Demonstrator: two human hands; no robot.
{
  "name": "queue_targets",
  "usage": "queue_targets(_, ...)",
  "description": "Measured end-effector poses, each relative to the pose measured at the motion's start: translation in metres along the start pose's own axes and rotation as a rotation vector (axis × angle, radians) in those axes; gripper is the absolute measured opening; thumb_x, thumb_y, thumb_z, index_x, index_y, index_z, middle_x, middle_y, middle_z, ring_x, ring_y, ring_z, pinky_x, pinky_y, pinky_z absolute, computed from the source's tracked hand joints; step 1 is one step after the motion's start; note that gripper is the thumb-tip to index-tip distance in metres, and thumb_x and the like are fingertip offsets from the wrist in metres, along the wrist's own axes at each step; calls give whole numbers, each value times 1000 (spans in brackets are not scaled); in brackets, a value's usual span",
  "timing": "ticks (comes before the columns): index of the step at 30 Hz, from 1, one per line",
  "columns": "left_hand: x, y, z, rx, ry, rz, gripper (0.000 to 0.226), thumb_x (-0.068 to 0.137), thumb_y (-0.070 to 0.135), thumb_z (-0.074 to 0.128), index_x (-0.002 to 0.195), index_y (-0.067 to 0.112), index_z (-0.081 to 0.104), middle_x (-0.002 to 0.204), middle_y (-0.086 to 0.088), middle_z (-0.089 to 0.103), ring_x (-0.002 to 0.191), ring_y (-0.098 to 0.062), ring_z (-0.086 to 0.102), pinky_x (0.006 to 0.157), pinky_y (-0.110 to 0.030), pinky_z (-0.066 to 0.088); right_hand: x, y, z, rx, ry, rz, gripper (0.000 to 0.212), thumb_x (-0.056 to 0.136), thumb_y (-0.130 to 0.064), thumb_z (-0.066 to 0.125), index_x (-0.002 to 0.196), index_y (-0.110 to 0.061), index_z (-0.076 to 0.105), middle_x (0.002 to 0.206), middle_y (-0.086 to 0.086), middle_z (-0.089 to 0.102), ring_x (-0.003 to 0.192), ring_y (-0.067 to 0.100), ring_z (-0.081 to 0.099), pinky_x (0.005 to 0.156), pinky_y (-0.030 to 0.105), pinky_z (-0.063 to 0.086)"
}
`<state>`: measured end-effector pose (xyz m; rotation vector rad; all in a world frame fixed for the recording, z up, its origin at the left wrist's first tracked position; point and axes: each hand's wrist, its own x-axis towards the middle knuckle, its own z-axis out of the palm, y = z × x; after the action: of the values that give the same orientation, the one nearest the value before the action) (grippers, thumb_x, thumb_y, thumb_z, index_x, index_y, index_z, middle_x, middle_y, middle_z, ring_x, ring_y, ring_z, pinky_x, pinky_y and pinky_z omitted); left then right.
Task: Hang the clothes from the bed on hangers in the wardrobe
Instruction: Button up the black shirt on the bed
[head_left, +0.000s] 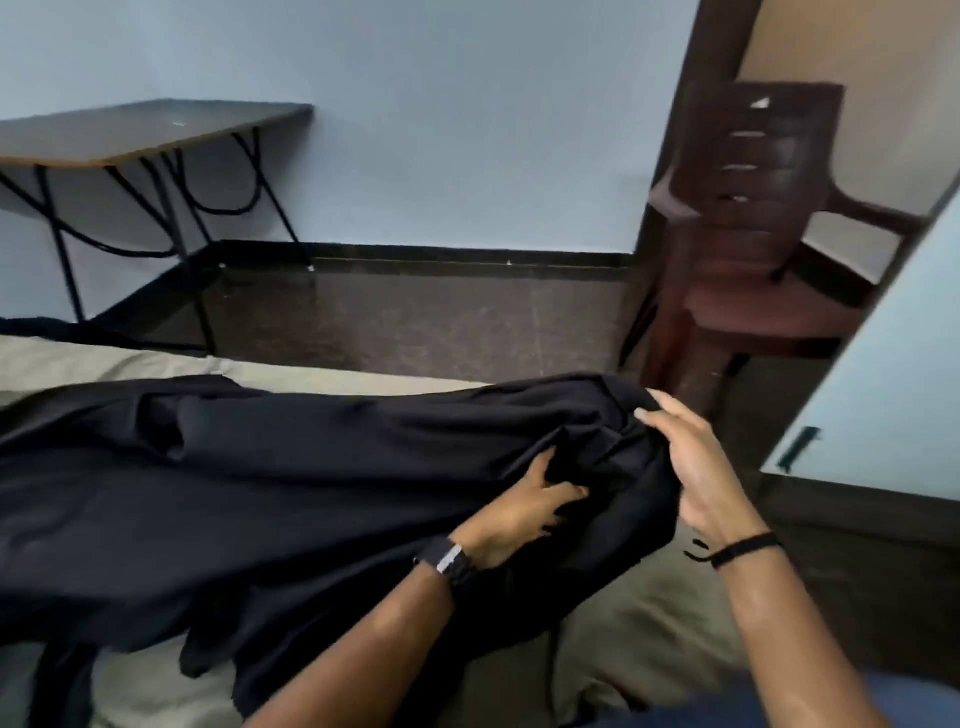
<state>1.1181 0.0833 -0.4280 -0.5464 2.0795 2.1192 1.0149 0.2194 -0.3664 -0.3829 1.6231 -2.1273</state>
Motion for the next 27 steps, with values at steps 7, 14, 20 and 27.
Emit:
queue_targets(7,25,-34,53,45,-41,-155,49,90,37,57,133,39,32,109,10,60,87,-14,62,63,-21,48,0,55,-94,-720,76,137,12,94,-14,54,95,-10,65,97,12,68,96,29,63,75,35,45)
queue_targets(14,19,0,29,591,330,288,11,88,18,59,89,15,70,81,6,66,73,-6,64,74,-34,55,13,69,-67,-1015,6,-48,30,82,-44,70,99,-21,64,90,-9,66,84,11,59,72,30,44)
queue_targets(20,22,6,-28,1321,491,-293,67,88,37,62,146,28,29,147,-14,25,133,-39,31,101,-53,36,11,85,-71,-826,181,-167,12,93,-16,60,99,-15,70,87,-2,68,84,18,62,70,29,44)
queue_targets(27,49,-12,0,316,555,55,34,91,-4,35,113,9,58,113,-15,63,106,-31,57,91,-42,44,12,78,-80,-838,387,-268,19,88,-18,68,102,-7,68,97,-3,53,88,10,50,72,8,30)
